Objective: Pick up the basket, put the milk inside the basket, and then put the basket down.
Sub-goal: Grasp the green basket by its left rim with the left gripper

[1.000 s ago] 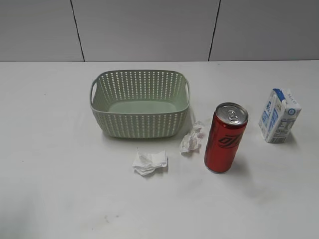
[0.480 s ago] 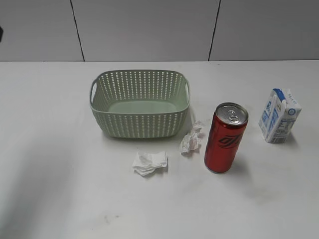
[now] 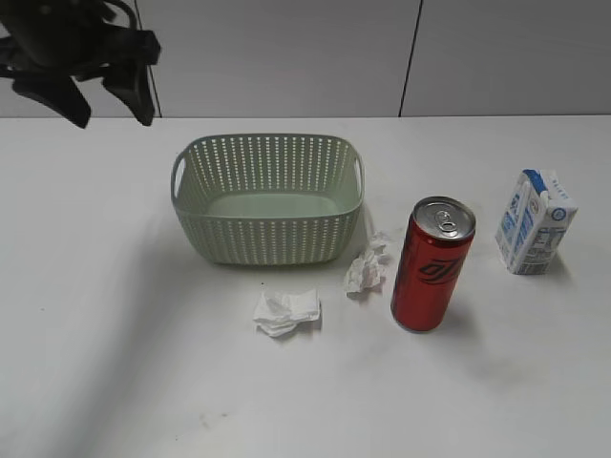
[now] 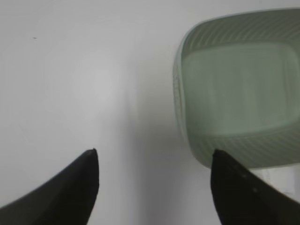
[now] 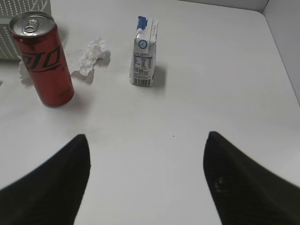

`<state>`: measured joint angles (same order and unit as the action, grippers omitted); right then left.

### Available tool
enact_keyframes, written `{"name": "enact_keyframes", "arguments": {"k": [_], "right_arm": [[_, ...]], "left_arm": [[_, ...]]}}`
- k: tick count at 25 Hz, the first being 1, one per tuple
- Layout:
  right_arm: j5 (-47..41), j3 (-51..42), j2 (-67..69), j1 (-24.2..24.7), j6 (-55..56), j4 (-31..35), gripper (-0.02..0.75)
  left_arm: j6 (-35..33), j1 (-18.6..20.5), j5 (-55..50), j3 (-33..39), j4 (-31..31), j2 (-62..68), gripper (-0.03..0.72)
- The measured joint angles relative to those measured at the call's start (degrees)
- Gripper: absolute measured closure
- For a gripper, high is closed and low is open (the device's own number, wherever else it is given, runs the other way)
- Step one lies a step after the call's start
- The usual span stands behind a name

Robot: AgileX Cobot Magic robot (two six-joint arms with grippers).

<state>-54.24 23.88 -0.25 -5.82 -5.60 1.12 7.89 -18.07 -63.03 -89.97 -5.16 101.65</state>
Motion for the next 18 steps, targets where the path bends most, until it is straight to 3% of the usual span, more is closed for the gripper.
{"name": "enact_keyframes", "arguments": {"k": [8, 18], "right_arm": [[0.0, 0.0, 0.0, 0.0, 0.1, 0.0, 0.148], [0.0, 0.0, 0.0, 0.0, 0.4, -0.1, 0.148]], "left_arm": [[5.0, -3.3, -2.6, -9.4, 0.9, 13.8, 0.127], [6.4, -3.3, -0.4, -10.8, 0.0, 22.6, 0.127]]}}
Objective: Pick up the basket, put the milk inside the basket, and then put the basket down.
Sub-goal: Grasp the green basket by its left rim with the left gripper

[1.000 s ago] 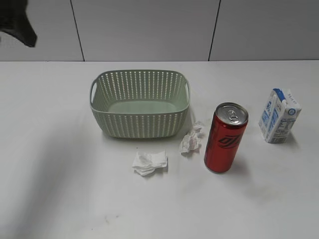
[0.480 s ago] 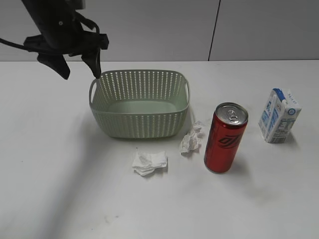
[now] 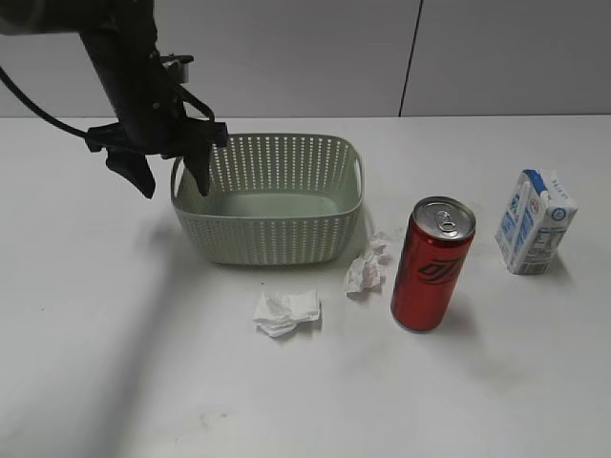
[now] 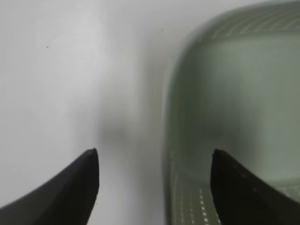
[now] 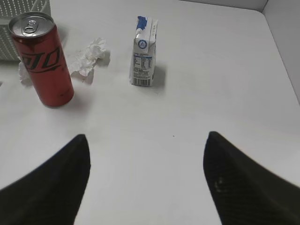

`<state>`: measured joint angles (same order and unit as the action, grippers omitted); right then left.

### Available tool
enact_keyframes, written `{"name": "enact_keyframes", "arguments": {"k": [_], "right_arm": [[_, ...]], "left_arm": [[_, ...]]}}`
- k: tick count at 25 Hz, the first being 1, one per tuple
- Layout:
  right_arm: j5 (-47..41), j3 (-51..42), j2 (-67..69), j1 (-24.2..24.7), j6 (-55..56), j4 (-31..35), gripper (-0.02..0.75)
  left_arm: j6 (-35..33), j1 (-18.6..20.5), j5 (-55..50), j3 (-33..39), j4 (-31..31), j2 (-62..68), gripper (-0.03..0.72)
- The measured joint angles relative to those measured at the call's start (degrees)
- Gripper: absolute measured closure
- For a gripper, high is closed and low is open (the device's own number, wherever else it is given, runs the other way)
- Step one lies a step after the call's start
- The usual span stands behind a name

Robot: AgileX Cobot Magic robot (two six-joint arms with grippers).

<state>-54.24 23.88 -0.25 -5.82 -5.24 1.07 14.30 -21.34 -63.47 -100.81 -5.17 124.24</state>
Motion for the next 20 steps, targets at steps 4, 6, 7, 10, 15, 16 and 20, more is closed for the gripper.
{"name": "enact_keyframes", "arguments": {"k": [4, 6, 7, 10, 15, 16, 20], "right_arm": [[0.0, 0.0, 0.0, 0.0, 0.1, 0.0, 0.148], [0.0, 0.0, 0.0, 0.0, 0.1, 0.0, 0.148], [0.0, 0.0, 0.0, 0.0, 0.1, 0.0, 0.148], [0.0, 0.0, 0.0, 0.0, 0.2, -0.1, 0.148], [0.0, 0.0, 0.0, 0.0, 0.2, -0.1, 0.148], [0.0, 0.0, 0.0, 0.0, 0.2, -0.1, 0.148], [0.0, 0.0, 0.0, 0.0, 0.2, -0.1, 0.148]], "left_arm": [[1.2, 0.0, 1.4, 0.0, -0.1, 2.2, 0.128], [1.4, 0.0, 2.2, 0.0, -0.1, 3.0, 0.128], [1.5, 0.0, 2.5, 0.0, -0.1, 3.3, 0.128], [1.7, 0.0, 3.3, 0.0, -0.1, 4.0, 0.139], [1.9, 0.0, 4.2, -0.1, -0.1, 4.3, 0.273], [1.9, 0.0, 4.5, -0.1, -0.3, 4.3, 0.319], [1.9, 0.0, 5.7, -0.1, -1.9, 4.3, 0.512]]}}
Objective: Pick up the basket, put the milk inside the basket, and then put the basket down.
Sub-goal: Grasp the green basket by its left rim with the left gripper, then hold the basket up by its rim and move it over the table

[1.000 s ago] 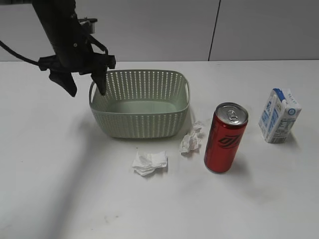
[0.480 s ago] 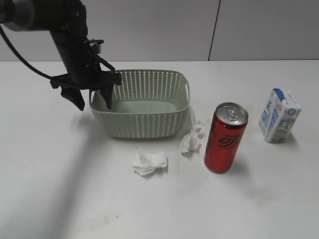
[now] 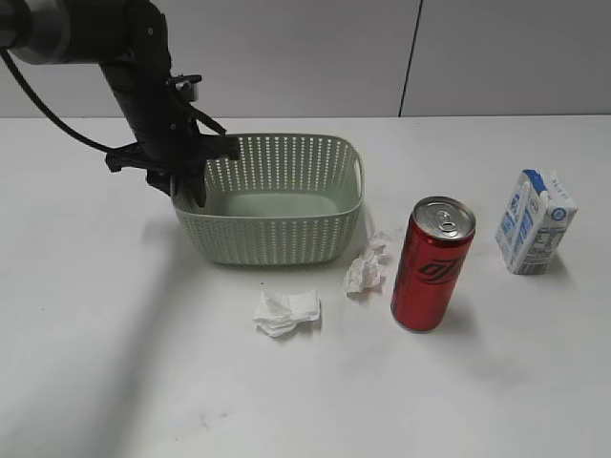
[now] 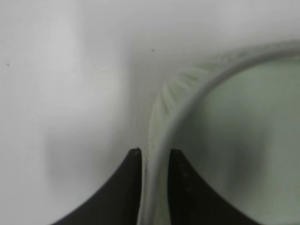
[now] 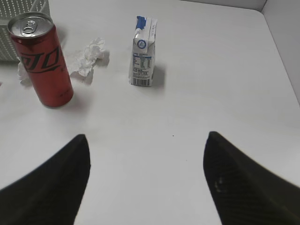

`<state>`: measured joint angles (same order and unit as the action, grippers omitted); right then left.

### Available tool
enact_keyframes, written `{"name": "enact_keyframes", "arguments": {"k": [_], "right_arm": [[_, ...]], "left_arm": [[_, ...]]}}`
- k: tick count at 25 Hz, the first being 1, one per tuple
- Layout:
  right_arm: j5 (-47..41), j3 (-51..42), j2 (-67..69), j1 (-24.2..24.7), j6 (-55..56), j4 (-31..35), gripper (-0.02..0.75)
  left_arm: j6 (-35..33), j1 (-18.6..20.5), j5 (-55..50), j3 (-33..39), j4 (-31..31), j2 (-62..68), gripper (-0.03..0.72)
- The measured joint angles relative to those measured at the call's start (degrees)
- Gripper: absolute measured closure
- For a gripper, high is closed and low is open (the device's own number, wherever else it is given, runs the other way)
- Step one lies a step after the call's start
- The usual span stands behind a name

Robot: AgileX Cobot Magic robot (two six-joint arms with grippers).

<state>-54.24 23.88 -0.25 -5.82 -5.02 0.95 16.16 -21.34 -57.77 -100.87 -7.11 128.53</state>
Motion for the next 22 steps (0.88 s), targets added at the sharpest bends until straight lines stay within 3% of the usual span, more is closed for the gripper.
{"name": "enact_keyframes", "arguments": {"k": [3, 5, 15, 22], "right_arm": [[0.0, 0.0, 0.0, 0.0, 0.0, 0.0, 0.148], [0.0, 0.0, 0.0, 0.0, 0.1, 0.0, 0.148], [0.0, 0.0, 0.0, 0.0, 0.2, 0.0, 0.148], [0.0, 0.0, 0.0, 0.0, 0.2, 0.0, 0.148]], "left_arm": [[0.0, 0.0, 0.5, 0.0, -0.9, 0.0, 0.636], [0.0, 0.0, 0.4, 0.0, -1.2, 0.0, 0.673], [0.1, 0.1, -3.1, 0.0, -6.2, -0.6, 0.682], [2.4, 0.1, -8.3, 0.0, -2.6, -8.6, 0.682]]}}
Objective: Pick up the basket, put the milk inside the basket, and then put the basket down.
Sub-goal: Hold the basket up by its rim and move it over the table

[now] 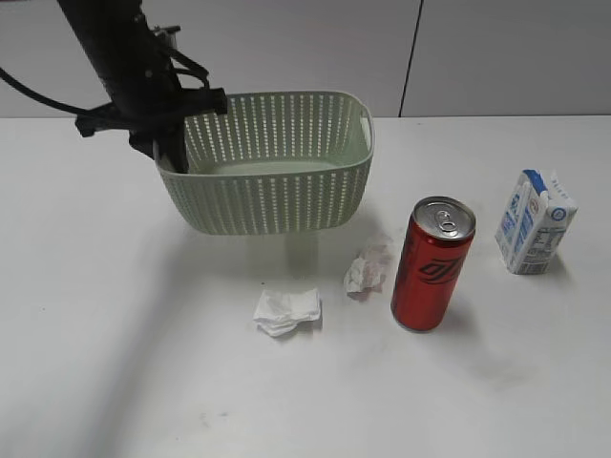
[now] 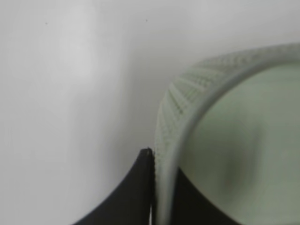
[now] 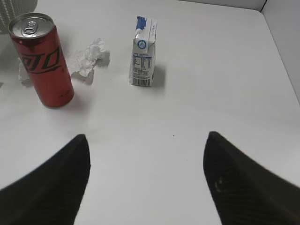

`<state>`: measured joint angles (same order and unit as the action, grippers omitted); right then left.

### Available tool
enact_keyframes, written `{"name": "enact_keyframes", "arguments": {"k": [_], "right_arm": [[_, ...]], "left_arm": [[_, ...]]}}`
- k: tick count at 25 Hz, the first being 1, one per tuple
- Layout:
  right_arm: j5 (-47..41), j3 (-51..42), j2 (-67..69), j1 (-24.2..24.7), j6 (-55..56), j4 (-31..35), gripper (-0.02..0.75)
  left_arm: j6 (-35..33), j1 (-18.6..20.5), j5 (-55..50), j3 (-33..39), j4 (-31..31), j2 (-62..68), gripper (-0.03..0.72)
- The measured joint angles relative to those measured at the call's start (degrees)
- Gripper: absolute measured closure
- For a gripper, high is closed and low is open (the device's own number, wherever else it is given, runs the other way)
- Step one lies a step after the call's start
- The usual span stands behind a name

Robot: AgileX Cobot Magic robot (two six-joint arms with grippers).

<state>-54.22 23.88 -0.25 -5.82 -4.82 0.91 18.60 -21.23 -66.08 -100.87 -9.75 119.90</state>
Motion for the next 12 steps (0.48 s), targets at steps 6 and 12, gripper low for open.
{"name": "enact_keyframes", "arguments": {"k": [6, 12], "right_arm": [[0.0, 0.0, 0.0, 0.0, 0.1, 0.0, 0.148], [0.0, 0.0, 0.0, 0.0, 0.1, 0.0, 0.148]], "left_arm": [[1.2, -0.6, 0.9, 9.2, 1.6, -10.5, 0.682], [2.4, -1.9, 13.0, 31.5, 1.2, -24.7, 0.682]]}}
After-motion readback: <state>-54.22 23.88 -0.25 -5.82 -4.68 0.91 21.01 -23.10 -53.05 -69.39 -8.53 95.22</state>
